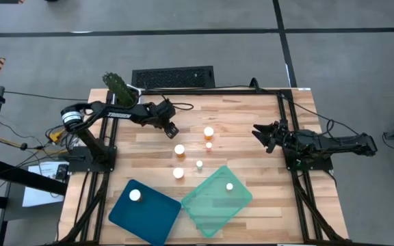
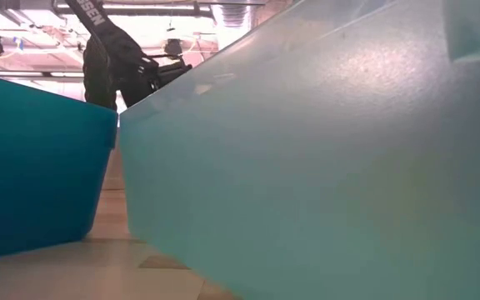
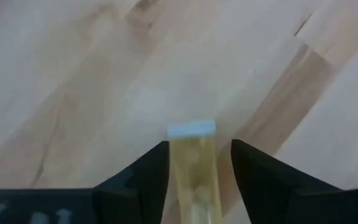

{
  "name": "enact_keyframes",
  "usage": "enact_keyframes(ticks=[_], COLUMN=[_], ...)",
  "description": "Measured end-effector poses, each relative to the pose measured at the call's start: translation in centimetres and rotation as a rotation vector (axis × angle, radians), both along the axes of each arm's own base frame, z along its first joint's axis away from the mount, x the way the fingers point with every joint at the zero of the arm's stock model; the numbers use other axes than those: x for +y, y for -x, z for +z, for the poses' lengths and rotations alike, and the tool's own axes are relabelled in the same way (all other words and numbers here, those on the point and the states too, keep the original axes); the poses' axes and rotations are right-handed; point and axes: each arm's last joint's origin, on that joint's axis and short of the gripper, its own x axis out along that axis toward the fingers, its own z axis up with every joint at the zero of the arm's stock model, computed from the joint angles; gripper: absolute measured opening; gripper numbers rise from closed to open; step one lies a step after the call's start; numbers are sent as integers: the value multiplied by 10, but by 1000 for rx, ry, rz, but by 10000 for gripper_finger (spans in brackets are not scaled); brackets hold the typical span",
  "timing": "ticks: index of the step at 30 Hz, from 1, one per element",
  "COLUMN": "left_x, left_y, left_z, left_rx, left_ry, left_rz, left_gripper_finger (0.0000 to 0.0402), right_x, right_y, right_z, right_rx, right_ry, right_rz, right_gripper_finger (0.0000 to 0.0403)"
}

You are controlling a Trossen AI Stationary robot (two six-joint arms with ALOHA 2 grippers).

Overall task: Pick and place medicine bottles into bin by pill shape (circle, oval)
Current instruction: Move the small yellow pill bottle to the top of the table

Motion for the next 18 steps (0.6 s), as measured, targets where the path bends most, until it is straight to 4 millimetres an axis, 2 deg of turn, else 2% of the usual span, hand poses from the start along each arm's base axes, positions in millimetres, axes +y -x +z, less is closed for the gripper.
enact_keyframes(ticks=[4,8,14,18], left_x=[0,0,0,2], left_y=[0,-3,-15,-24], left_z=[-10,-10,6,17], left_rx=[40,19,-40,-76], left_ry=[27,15,-20,-65], left_rz=[-5,-10,-27,-37], left_gripper_finger=[137,115,75,69], right_x=[0,0,0,0], right_y=[0,0,0,0], right_z=[0,0,0,0], right_rx=[3,2,2,1], right_ry=[6,6,6,6], right_rz=[-1,-2,-2,-2], right_gripper_finger=[260,260,260,260])
